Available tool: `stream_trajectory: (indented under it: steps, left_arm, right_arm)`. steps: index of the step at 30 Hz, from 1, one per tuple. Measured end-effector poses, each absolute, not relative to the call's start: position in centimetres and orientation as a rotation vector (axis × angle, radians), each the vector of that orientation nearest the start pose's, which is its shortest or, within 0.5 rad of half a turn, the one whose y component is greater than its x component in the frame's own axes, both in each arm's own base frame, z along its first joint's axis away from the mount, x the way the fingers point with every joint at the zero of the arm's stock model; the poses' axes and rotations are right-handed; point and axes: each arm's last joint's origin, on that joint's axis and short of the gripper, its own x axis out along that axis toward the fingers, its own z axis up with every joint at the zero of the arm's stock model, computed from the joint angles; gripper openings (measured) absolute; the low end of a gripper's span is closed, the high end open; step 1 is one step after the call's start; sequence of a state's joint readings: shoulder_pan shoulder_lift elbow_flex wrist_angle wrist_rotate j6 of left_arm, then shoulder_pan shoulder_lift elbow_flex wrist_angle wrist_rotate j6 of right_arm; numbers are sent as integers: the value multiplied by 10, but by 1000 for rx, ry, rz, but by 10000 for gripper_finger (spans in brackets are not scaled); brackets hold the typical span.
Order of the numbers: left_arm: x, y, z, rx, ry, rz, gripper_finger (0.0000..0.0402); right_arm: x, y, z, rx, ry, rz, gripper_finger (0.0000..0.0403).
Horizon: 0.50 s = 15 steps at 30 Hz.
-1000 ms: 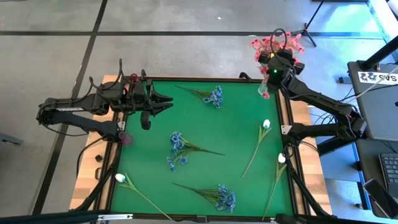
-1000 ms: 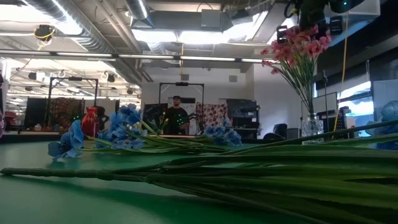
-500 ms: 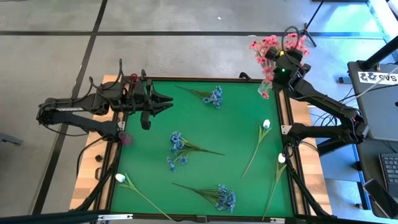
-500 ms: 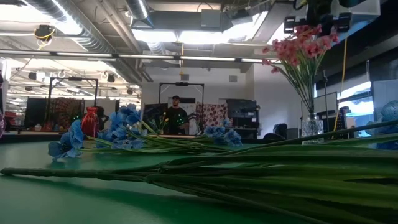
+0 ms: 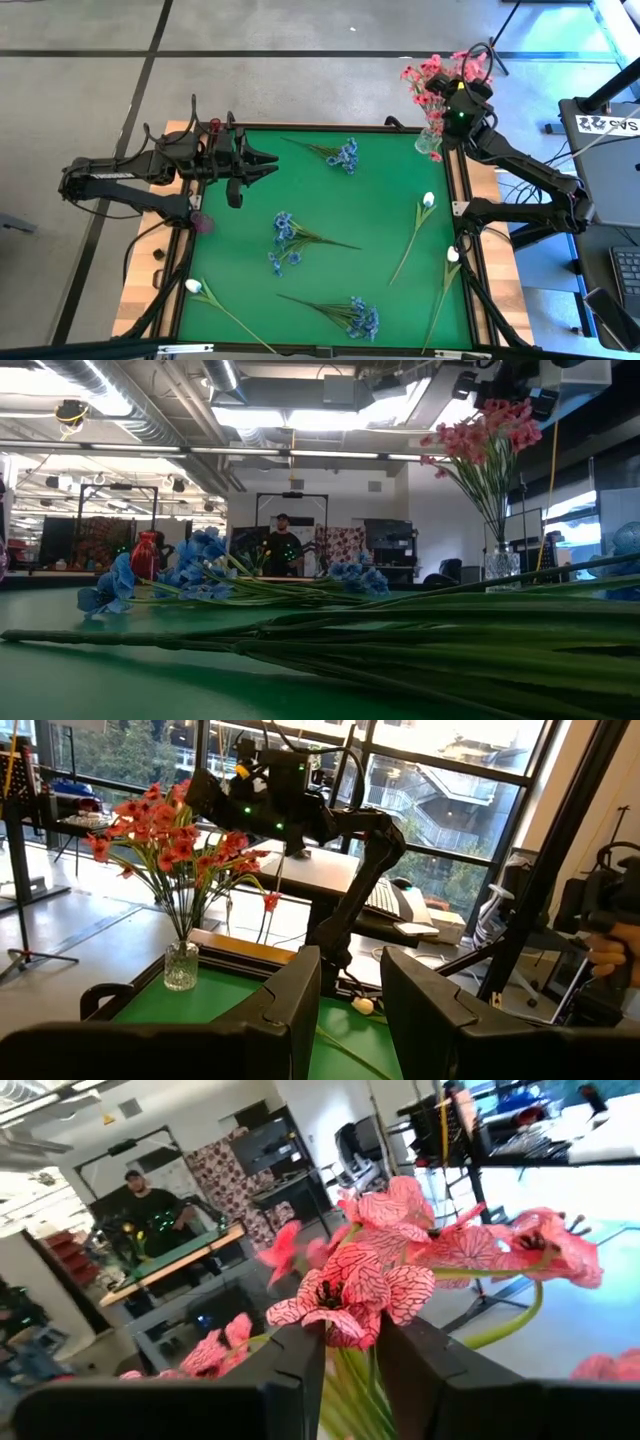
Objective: Sort flowers into vase by color
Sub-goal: Put the pink flowers into the transparent vase
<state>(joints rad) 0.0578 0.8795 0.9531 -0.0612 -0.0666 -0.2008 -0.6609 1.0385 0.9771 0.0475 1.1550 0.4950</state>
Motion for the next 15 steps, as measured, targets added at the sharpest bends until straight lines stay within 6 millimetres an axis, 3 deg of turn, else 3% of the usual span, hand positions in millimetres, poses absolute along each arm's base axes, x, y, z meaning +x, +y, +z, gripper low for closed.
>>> stream_trajectory:
  steps: [4, 10, 15]
  left_arm:
    - [188, 13, 386, -201, -25, 123, 105]
    - [188, 13, 386, -196, -25, 123, 105]
    - [188, 13, 386, -181, -24, 124, 105]
  right_arm:
    - [147, -148, 373, 412, -459, -1747, 88]
    - [138, -139, 351, 618, -411, -1732, 88]
    - [133, -134, 349, 710, -404, -1680, 88]
